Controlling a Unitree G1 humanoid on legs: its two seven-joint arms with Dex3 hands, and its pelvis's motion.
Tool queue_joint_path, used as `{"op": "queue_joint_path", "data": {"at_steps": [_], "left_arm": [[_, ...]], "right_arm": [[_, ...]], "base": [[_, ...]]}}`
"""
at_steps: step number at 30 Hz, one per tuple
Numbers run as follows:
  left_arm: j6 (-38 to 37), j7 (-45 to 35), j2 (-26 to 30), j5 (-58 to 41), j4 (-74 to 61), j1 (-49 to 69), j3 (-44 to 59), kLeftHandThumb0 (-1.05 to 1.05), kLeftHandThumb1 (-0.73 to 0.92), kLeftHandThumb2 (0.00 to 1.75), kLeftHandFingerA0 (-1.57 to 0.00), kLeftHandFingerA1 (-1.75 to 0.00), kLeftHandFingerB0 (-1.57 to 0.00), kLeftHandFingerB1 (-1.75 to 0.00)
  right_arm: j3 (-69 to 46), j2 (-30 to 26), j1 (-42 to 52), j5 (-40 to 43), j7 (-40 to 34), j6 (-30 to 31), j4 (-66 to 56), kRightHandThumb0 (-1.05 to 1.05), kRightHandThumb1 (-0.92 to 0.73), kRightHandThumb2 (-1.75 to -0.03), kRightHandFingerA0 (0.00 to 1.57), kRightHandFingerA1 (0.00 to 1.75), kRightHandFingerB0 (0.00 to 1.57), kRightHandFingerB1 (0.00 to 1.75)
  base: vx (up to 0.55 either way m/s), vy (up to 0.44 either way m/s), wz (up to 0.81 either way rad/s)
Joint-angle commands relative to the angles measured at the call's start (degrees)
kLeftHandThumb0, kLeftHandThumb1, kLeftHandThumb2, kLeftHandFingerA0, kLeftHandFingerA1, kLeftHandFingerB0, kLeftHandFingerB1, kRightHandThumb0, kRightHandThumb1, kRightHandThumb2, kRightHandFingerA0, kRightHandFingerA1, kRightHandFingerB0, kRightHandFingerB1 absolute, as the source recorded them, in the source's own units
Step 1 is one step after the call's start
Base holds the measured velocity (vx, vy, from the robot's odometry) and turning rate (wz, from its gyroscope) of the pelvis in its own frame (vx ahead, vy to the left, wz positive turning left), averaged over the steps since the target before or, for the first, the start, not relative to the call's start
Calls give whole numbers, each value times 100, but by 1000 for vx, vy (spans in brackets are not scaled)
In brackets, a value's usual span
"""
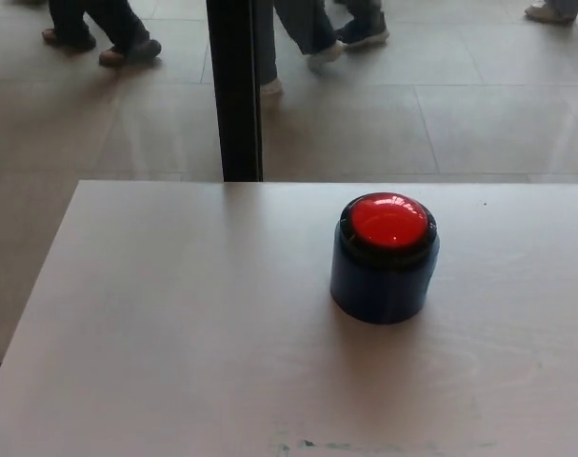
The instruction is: The robot uses its right hand to press the red button kept in the middle of the desk
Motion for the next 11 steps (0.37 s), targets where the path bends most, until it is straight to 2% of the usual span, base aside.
{"op": "queue_joint_path", "data": {"at_steps": [1,2,6,7,8,9,10,11], "left_arm": [[-154,171,130,77,-6,61,7,-37,52,108,-1,-52,0,-50],[-175,237,130,91,100,5,7,-68,79,62,-17,-43,-16,-31],[-349,278,146,148,371,-82,-30,-69,79,62,-15,-44,-15,-32],[-397,311,173,191,519,-142,-58,-69,80,62,-15,-43,-14,-31],[-436,287,190,186,540,-134,-59,-38,49,106,-1,-52,0,-49],[-445,298,195,185,561,-149,-60,-37,51,107,-1,-52,0,-49],[-439,317,200,177,572,-168,-59,-69,80,62,-15,-46,-15,-32],[-420,319,197,167,549,-164,-57,-69,80,62,-15,-46,-15,-32]], "right_arm": [[20,328,333,292,-428,-148,3,-70,-46,-101,147,150,85,95],[47,337,368,306,-425,-154,16,-78,-49,-92,134,148,85,95],[155,349,470,377,-298,8,109,-81,-52,-91,131,150,81,94],[163,363,467,428,-230,66,149,-78,-68,-60,118,161,77,96],[315,411,495,379,-102,291,99,-80,-68,-63,116,152,66,100],[341,418,494,400,-55,340,108,-82,-70,-64,103,144,54,92],[406,437,503,445,49,493,144,-84,-72,-62,88,120,46,79],[439,449,518,459,92,589,172,-84,-72,-62,88,120,46,79]], "base": [[0,0,0],[0,0,0],[0,0,0],[0,0,0],[0,0,0],[0,0,0],[0,0,0],[0,0,0]]}}
